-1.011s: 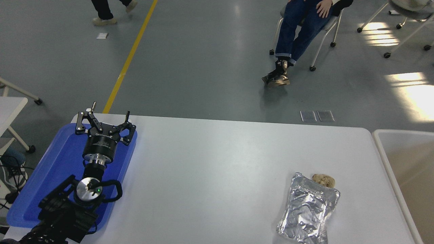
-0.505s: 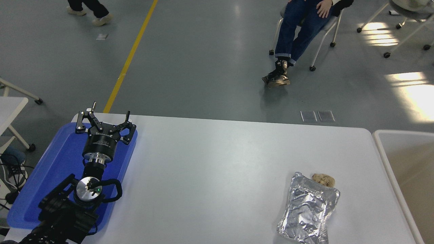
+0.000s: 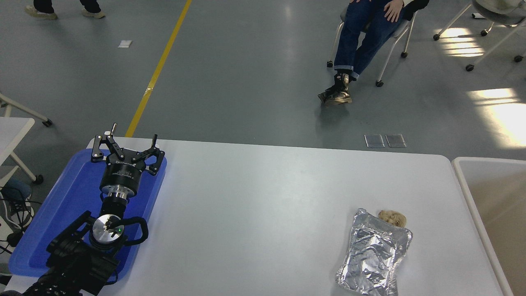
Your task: Pick up paper cup place in dustbin
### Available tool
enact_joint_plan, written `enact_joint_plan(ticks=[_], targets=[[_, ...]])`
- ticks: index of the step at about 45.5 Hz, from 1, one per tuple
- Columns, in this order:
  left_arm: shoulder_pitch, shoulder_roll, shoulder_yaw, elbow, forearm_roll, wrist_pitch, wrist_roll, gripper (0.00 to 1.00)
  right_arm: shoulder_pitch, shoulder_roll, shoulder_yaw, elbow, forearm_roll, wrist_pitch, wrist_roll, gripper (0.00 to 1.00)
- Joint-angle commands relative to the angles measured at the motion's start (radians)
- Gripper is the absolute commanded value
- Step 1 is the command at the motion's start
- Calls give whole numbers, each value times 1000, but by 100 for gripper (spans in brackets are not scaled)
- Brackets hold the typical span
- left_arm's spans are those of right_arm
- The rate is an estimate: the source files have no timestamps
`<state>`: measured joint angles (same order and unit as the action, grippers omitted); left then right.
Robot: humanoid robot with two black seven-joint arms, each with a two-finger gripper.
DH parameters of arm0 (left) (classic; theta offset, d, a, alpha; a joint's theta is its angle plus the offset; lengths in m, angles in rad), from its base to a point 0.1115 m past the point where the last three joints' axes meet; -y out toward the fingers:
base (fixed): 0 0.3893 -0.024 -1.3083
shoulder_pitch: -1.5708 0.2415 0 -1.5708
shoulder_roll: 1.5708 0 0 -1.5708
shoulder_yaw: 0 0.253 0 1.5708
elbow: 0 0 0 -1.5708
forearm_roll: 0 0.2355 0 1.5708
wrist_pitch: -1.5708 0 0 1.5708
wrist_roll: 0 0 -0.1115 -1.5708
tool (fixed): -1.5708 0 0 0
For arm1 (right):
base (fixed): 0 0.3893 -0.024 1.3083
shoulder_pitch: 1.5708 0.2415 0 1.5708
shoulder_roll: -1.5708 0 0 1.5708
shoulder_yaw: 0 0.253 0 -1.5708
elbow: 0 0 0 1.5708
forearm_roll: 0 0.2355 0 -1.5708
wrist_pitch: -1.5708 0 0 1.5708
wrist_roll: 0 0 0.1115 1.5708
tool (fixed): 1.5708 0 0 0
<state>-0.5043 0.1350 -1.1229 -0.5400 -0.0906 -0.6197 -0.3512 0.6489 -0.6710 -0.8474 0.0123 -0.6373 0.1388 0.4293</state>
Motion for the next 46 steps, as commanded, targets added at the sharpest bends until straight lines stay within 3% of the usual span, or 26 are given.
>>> enact_joint_plan(ticks=[1,2,15,31,46], targets=[[1,0,0,0,0,0,0,100,-46,42,5,-17,68,-27,-4,64],[0,0,0,0,0,0,0,100,-46,44,7,-17,73,-27,-4,100],[0,0,0,0,0,0,0,100,-35,64,13,-20,96,-27,-3,100],[0,0,0,0,0,0,0,100,57,74,135,-17,225,-21,-12,100],[0,0,0,0,0,0,0,100,227,106,349,43,286,79,-101,100]])
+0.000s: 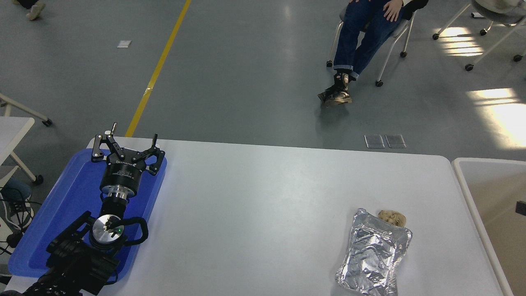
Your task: Pick up paper cup place in dustbin
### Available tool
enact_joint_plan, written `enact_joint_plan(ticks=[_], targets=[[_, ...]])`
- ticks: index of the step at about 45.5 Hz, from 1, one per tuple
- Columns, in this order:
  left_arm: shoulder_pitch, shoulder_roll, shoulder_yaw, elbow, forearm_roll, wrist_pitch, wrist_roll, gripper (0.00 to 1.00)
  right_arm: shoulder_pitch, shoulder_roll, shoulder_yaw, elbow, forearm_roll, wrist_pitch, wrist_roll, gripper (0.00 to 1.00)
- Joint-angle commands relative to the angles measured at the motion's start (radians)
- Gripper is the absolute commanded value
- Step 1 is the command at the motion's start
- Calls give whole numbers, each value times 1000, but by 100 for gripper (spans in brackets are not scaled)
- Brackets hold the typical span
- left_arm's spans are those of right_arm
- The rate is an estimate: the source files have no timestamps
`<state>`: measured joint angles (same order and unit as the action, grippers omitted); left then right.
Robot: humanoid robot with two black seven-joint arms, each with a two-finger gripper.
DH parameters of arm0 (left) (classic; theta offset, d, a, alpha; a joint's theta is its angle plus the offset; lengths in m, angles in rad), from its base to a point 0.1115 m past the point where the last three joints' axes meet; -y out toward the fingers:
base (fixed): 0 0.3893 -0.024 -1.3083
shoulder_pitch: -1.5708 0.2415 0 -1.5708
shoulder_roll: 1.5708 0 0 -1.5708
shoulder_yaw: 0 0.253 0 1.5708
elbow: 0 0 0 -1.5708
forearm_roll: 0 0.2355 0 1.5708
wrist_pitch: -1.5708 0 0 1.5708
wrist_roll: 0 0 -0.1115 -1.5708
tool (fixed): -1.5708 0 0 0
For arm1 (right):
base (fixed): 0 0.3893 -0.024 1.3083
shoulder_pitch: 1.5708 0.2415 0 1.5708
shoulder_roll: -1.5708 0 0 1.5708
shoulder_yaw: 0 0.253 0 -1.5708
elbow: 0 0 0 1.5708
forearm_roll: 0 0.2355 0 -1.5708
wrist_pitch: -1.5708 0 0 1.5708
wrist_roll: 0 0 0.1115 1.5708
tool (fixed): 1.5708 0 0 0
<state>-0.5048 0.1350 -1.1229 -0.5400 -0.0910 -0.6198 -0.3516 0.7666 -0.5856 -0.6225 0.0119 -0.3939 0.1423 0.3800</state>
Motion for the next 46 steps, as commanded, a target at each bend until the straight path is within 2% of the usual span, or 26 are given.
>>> enact_joint_plan(ticks=[1,15,23,29,32,46], targets=[[0,0,0,0,0,0,0,100,121,21,124,49,43,85,-52,100],[0,0,0,0,-1,0,-1,100,302,35,66,141,23,148,-56,100],[0,0,0,0,-1,0,-1,100,496,-20,-66,376,20,145,-62,100],[0,0,0,0,-1,0,-1,100,657,-89,-115,600,-14,146,-115,100],[0,0,0,0,-1,0,-1,100,736,-109,-163,700,-36,146,-122,100],[-1,0,0,0,0,0,0,100,1117,-71,-538,1170,-42,146,-121,100]])
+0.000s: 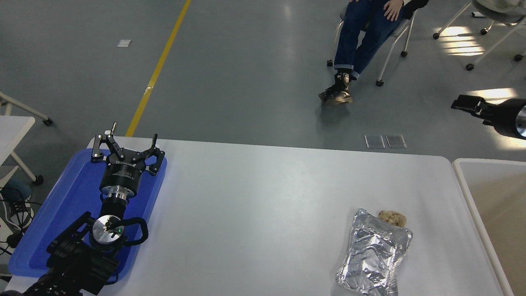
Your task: Pick up paper cup place in dustbin
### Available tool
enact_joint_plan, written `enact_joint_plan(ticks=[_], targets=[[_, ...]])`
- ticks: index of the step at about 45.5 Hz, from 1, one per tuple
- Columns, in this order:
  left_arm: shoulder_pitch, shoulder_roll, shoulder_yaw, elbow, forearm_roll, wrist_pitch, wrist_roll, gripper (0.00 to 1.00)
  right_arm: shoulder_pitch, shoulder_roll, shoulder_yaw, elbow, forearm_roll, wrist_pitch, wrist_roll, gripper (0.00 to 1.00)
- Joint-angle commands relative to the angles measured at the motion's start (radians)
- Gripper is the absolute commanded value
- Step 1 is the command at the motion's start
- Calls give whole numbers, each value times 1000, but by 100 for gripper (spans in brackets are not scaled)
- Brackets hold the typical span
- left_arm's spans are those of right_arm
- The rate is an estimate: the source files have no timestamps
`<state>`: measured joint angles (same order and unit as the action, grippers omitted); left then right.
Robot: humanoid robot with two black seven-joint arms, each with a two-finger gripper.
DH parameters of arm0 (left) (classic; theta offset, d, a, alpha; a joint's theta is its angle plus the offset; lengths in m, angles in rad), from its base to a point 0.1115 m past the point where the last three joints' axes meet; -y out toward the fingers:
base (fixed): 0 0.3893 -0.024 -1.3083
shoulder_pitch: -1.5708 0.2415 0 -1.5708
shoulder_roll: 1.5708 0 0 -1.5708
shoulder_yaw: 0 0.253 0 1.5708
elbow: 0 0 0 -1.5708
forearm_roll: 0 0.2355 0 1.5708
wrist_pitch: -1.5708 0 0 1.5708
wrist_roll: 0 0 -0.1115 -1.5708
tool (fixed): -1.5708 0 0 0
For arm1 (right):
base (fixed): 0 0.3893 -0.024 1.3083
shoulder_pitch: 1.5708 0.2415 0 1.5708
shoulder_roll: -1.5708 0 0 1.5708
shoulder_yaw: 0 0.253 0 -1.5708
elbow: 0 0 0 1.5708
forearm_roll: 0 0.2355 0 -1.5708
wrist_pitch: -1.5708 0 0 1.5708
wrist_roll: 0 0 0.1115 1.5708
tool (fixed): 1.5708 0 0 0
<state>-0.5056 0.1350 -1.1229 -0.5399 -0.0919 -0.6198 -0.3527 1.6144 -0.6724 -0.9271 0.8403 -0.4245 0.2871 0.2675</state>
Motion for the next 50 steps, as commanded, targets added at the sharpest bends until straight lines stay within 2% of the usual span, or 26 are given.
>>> enact_joint_plan(ticks=[1,12,25,32,42,50], targets=[[-1,0,0,0,1,0,1,100,286,17,-243,370,-11,3,-10,100],[-1,0,0,0,1,0,1,100,387,62,-269,557,-68,15,-13,100],[1,0,0,0,1,-1,3,100,538,143,-341,681,-74,135,-17,100],[2,0,0,0,3,-1,3,100,619,145,-335,744,-63,241,-16,100],[2,0,0,0,4,-1,3,100,674,145,-334,766,-51,284,-13,100],[2,0,0,0,4,-1,3,100,731,148,-345,821,33,316,-14,100]])
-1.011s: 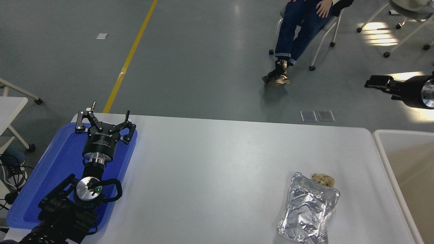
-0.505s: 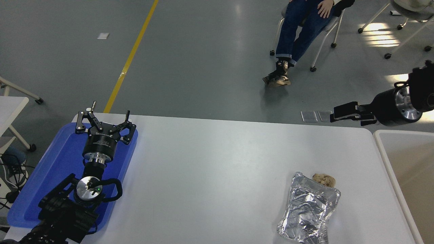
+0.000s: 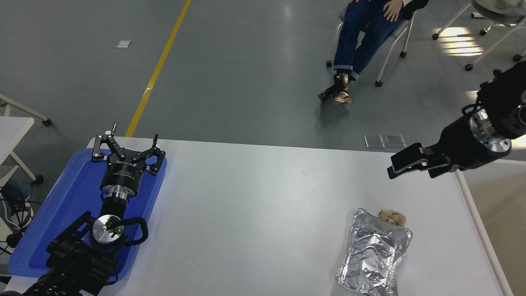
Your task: Pick up paper cup place in dustbin
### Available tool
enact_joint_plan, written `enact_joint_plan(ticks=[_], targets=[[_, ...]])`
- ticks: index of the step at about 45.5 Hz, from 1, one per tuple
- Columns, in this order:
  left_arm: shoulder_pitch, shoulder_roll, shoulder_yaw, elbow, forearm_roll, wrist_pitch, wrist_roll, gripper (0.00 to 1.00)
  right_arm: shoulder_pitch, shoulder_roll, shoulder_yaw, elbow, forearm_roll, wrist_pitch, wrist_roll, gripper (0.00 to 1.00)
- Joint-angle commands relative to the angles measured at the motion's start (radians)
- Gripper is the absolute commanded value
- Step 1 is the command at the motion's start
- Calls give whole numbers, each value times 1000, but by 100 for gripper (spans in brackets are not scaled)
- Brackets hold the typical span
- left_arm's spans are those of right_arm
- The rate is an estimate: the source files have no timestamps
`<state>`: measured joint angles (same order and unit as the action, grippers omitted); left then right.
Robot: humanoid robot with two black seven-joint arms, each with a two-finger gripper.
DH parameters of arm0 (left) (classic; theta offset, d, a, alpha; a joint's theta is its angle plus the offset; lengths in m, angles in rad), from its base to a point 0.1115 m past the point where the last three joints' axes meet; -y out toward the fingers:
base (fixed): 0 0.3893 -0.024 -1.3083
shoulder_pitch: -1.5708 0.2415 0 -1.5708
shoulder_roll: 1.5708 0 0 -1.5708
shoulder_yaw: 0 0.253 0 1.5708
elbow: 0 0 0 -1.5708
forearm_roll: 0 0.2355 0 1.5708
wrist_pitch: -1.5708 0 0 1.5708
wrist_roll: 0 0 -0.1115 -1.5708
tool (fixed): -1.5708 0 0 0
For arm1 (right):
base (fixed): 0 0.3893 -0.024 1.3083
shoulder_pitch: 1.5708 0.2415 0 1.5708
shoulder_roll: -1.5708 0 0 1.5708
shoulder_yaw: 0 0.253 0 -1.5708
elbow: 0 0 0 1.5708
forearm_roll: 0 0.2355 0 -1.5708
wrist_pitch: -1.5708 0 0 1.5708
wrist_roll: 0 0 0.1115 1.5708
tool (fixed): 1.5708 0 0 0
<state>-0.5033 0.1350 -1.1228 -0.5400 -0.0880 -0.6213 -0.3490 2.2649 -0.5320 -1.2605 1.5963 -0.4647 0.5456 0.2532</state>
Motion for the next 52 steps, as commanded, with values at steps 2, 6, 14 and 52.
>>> enact_joint_plan(ticks=[2,6,14,52], targets=[[0,0,0,0,1,0,1,100,93,9,-11,73,103,63,0,100],[0,0,0,0,1,0,1,100,107,23,-11,97,155,71,1,100],[0,0,0,0,-1,0,-1,100,134,64,-10,126,232,80,3,100],[0,0,0,0,-1,0,-1,100,190,86,-14,105,238,240,9,100]])
